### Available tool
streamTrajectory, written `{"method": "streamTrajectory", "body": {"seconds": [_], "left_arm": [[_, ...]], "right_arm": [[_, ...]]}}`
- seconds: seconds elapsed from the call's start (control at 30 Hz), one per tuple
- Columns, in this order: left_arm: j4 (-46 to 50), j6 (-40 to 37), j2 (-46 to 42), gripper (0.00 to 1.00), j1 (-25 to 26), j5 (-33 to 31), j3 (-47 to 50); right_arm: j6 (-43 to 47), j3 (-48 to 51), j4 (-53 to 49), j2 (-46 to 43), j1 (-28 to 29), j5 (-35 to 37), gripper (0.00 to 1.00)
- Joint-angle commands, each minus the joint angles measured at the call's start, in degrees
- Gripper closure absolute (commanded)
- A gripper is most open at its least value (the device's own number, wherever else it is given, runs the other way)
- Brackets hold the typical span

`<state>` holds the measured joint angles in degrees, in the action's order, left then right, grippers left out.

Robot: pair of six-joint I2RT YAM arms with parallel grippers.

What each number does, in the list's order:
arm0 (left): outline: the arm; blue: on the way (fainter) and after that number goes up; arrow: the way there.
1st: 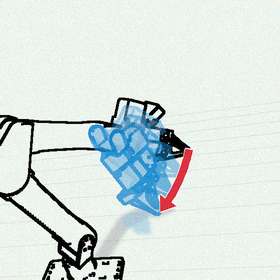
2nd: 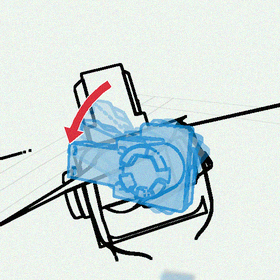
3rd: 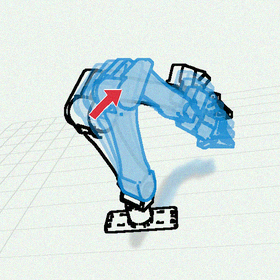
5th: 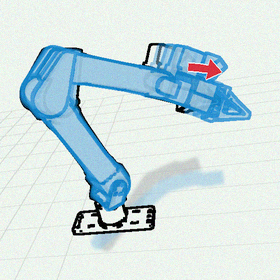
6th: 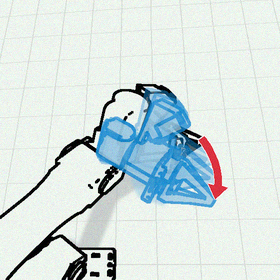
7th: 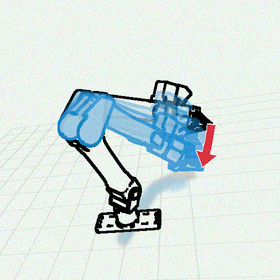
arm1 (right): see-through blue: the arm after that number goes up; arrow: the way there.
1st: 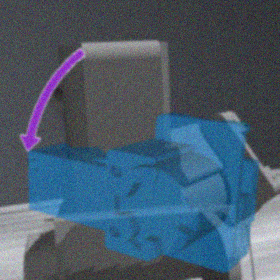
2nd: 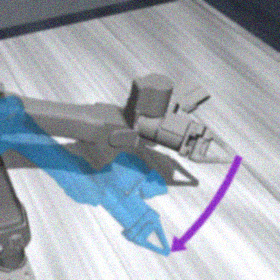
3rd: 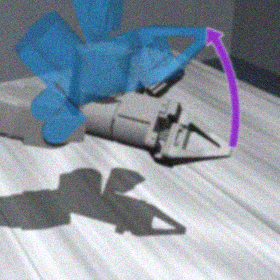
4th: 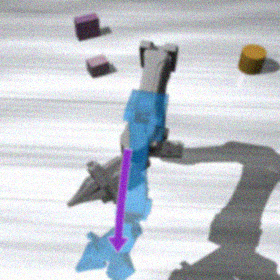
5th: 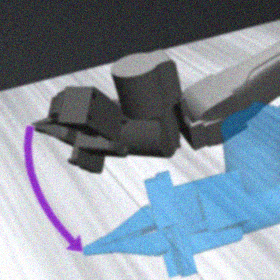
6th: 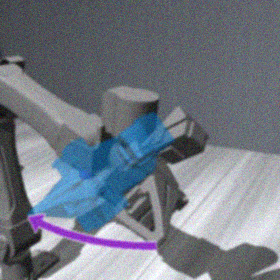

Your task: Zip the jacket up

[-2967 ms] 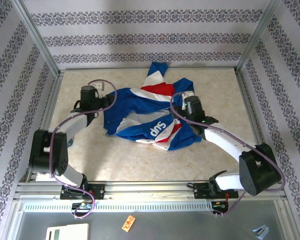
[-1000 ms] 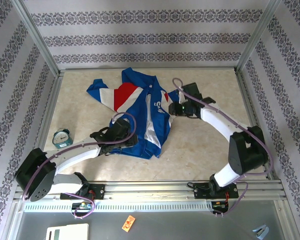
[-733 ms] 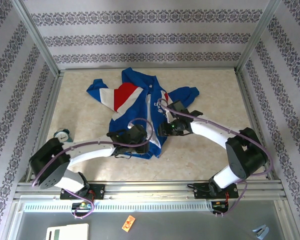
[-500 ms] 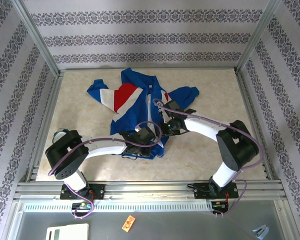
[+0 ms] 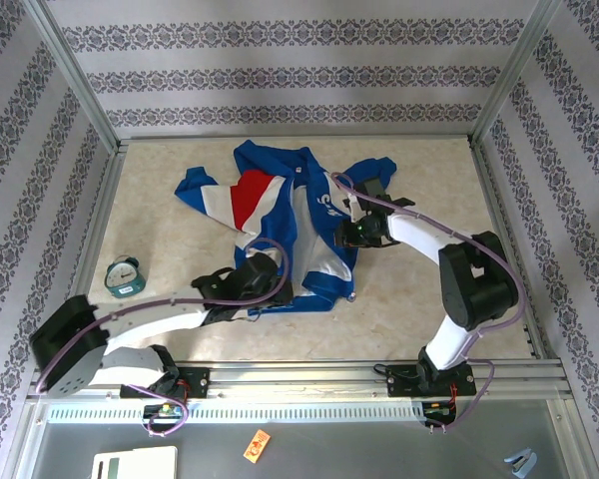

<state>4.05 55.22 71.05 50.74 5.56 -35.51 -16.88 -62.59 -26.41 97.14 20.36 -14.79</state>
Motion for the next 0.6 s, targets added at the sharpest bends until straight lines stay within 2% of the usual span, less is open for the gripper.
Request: {"method": "streamTrajectory", "body": {"seconds": [0.0, 0.07, 0.2, 0.43, 0.57], "left_arm": [[-1.01, 3.77, -6.28, 1.0, -2.99, -1.6, 5.35], [-1.21, 4.99, -9.96, 1.0, -4.57, -1.65, 8.55], [-3.01, 7.42, -15.61, 1.0, -5.87, -2.16, 14.28], [-5.45, 9.47, -17.91, 1.0, -6.09, -1.81, 18.03], [-5.81, 8.79, -16.79, 1.0, -6.18, -1.61, 17.44]], "right_arm": [[0.79, 2.66, -0.37, -5.15, 0.5, -1.24, 0.54], [0.23, 4.76, -0.6, -8.19, 1.66, -1.06, 0.48], [-0.55, 8.76, -3.26, -15.13, 5.77, 2.16, 0.43], [-4.96, 17.41, -5.58, -24.87, 7.59, 5.3, 0.42], [-8.1, 20.79, -4.52, -25.07, 7.57, 5.13, 0.42]]}}
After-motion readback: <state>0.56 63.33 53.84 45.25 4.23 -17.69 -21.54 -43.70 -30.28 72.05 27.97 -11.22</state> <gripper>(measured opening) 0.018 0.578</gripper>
